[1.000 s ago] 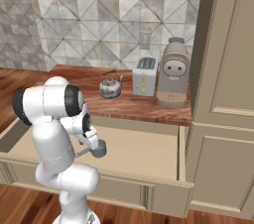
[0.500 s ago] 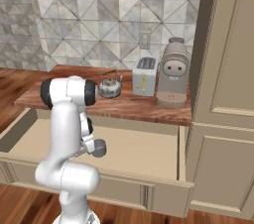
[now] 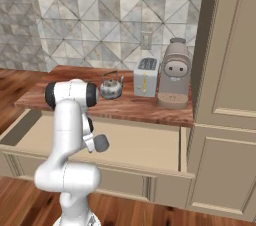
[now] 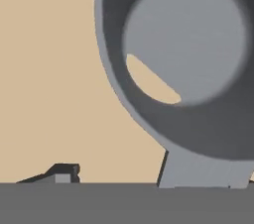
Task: Pick the measuring cup from the drawer and place it on the counter.
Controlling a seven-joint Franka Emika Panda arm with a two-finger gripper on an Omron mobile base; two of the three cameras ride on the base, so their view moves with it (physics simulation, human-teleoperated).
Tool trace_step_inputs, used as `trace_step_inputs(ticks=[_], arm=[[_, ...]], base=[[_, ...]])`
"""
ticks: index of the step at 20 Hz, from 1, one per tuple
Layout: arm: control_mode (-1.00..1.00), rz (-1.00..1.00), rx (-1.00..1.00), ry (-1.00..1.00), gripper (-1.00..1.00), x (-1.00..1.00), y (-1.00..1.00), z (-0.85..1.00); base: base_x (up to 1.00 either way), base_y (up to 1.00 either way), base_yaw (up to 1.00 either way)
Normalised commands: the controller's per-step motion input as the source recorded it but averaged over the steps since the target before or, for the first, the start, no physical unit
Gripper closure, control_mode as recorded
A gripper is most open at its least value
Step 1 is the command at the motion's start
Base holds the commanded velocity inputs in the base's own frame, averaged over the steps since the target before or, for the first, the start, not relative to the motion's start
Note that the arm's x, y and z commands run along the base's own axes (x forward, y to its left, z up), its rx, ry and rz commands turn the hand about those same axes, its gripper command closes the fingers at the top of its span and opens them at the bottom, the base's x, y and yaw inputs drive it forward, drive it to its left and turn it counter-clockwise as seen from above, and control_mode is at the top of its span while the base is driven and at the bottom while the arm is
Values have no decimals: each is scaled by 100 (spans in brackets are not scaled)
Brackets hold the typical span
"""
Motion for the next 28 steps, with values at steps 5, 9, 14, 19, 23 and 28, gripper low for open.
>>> trace_step_inputs(ticks=[5,9,14,19,23,28], arm=[[-100,0,-1,-3,-100,-25,0,-29],[-100,0,0,-1,100,-38,-1,-5],[-100,0,4,-5,100,-28,-13,25],[-100,0,14,-12,100,-40,-16,87],[-100,0,18,-9,100,-54,-3,100],[-100,0,21,-7,100,-46,0,100]], base=[[0,0,0],[0,0,0],[0,0,0],[0,0,0],[0,0,0],[0,0,0]])
